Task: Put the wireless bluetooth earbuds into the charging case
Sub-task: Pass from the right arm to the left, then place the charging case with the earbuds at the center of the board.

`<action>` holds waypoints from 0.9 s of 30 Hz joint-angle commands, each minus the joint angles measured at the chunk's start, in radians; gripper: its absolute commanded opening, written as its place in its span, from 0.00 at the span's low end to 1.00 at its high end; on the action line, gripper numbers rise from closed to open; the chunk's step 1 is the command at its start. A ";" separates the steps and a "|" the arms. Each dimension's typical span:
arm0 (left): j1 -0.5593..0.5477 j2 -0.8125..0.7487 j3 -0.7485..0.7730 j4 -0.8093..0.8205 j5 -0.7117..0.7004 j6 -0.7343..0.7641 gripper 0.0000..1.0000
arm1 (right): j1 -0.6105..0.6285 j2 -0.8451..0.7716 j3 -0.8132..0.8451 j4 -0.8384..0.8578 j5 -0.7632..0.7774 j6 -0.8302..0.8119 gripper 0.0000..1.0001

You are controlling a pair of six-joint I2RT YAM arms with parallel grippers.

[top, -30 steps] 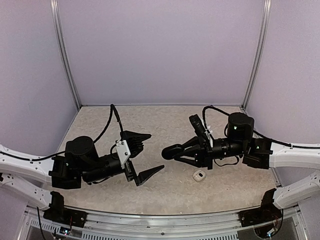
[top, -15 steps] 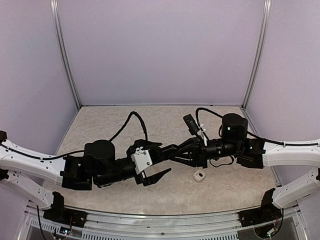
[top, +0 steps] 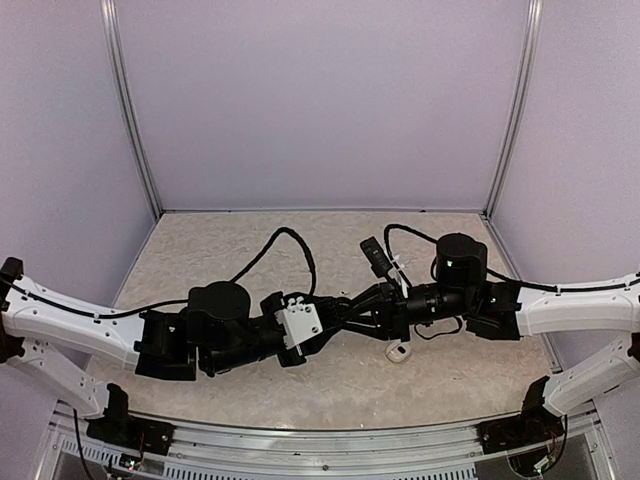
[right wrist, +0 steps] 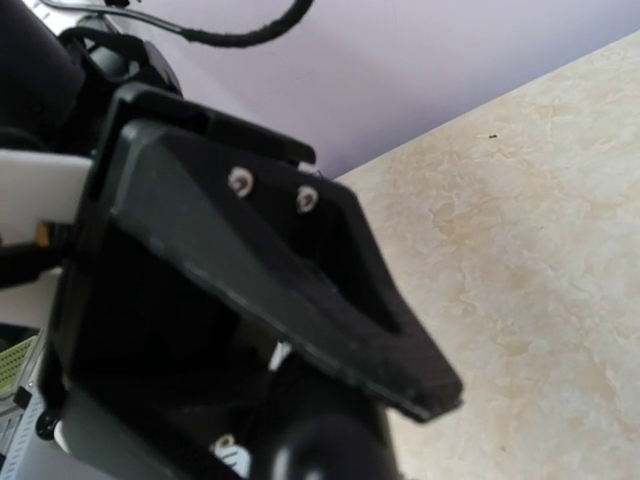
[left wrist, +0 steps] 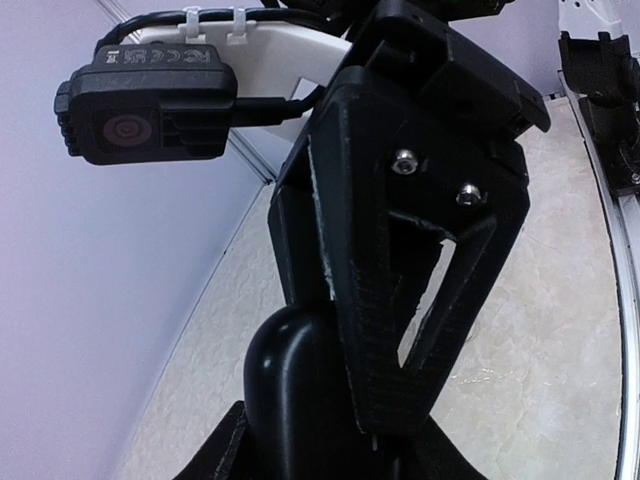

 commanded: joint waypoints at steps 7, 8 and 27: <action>0.004 0.004 0.011 -0.013 0.005 -0.036 0.20 | 0.004 -0.036 -0.015 0.022 0.023 -0.027 0.14; 0.012 0.001 0.005 -0.007 0.014 -0.054 0.20 | -0.003 -0.048 -0.014 0.009 0.035 -0.036 0.21; 0.710 0.172 0.093 -0.105 0.230 -0.789 0.14 | -0.183 -0.341 -0.117 -0.206 0.246 -0.147 0.80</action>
